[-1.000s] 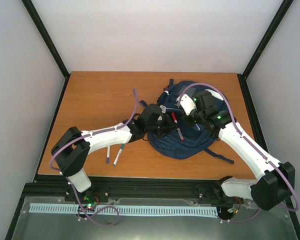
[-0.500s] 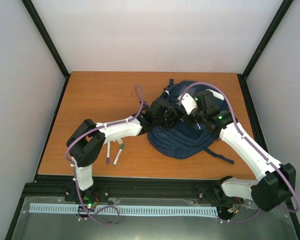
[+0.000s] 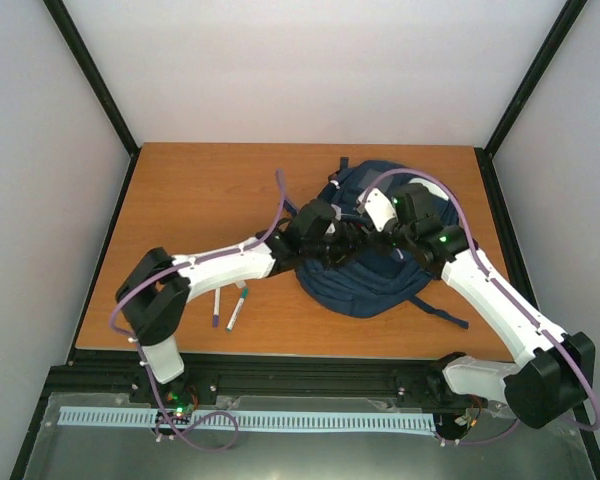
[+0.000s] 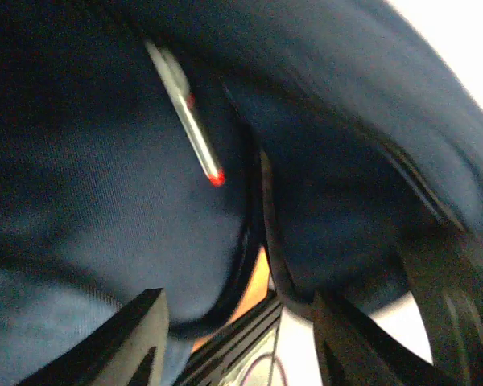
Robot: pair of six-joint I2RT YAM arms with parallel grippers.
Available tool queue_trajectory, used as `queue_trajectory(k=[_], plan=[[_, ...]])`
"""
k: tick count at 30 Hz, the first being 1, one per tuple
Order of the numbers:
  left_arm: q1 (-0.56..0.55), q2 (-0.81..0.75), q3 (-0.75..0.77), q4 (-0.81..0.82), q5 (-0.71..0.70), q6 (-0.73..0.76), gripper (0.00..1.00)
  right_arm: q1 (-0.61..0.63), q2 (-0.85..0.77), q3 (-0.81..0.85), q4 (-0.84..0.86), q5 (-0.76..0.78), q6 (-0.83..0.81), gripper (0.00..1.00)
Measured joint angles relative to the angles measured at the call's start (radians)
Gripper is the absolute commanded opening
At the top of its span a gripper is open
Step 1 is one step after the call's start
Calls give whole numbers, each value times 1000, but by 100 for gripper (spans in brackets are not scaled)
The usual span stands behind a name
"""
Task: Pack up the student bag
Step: Place the stationery in the student bag.
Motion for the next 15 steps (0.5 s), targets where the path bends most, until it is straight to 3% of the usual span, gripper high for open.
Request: queue_trajectory(k=[7,12,15], plan=[[-16,-204,-154,-171,-8,175,69,0,-26,-54,20,0,-44,3],[-6,-263,-299,-235,-65,221,72,1,-28,-114,52,1,-78,3],[-2,-259,-360,-242,-80,222,72,3,-27,-143,68,8,-95,21]])
